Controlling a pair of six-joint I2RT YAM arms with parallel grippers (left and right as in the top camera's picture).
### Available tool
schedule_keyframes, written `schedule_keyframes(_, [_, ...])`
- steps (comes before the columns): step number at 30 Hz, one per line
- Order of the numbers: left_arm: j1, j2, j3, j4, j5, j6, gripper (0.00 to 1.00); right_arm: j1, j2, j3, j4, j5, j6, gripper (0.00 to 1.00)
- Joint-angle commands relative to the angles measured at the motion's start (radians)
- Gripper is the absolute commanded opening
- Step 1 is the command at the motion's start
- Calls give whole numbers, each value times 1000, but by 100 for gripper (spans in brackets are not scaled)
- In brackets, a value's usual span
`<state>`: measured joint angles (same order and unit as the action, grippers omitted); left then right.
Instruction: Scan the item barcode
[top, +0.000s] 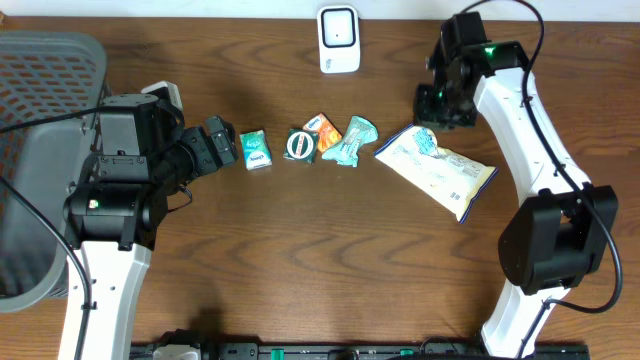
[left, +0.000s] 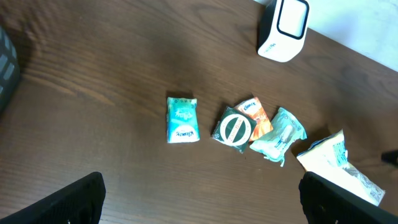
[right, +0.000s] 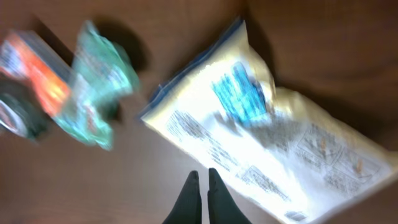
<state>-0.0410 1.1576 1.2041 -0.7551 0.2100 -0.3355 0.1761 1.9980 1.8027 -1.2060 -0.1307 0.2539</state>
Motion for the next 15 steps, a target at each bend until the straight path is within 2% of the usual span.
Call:
schedule_keyframes(1, [3, -1, 15, 0, -6, 17, 98, 9, 5, -65, -19, 43, -34, 1])
schedule_keyframes(6, [3, -1, 15, 0, -6, 17, 98, 11, 5, -267, 151, 43, -7, 2])
schedule_keyframes(9, [3, -1, 15, 0, -6, 17, 98, 11, 5, -427, 380, 38, 41, 3])
schedule_keyframes(12, [3, -1, 15, 0, -6, 17, 98, 12, 5, -479, 463, -31, 37, 4])
schedule_keyframes(15, [3, -1, 15, 0, -6, 17, 98, 25, 5, -481, 476, -126, 8, 2])
